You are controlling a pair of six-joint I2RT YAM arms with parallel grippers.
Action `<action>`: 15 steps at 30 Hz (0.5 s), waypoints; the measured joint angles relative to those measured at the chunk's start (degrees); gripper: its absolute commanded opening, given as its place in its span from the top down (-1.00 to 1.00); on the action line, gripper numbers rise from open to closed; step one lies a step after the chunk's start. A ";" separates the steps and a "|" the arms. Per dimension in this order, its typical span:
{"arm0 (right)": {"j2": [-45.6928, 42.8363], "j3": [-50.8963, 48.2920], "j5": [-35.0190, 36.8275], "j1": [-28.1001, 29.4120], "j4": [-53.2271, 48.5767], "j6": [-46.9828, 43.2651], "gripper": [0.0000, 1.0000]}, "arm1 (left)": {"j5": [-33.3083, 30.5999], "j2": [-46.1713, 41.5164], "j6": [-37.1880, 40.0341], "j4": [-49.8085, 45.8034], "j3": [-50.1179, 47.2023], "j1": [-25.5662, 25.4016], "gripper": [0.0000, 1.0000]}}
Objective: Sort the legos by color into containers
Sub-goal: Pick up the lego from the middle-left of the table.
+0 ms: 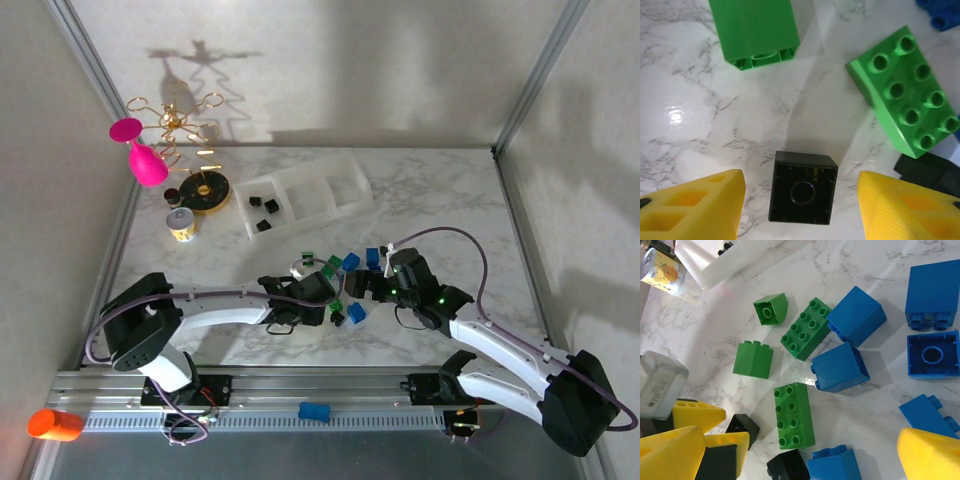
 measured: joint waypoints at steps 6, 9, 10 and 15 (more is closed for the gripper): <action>0.00 0.00 0.50 0.00 0.00 0.02 -0.98 | -0.42 1.84 0.00 0.15 -0.02 -0.02 0.02; 0.00 0.00 0.68 0.00 0.00 0.02 -0.97 | -0.42 2.12 -0.02 0.61 -0.11 -0.02 0.14; 0.00 0.00 0.68 0.00 0.00 0.00 -0.98 | -0.44 2.19 0.00 0.72 -0.15 -0.02 0.15; 0.00 0.00 0.68 0.00 0.00 0.00 -0.98 | -0.55 2.16 -0.44 1.33 -0.31 -0.04 0.32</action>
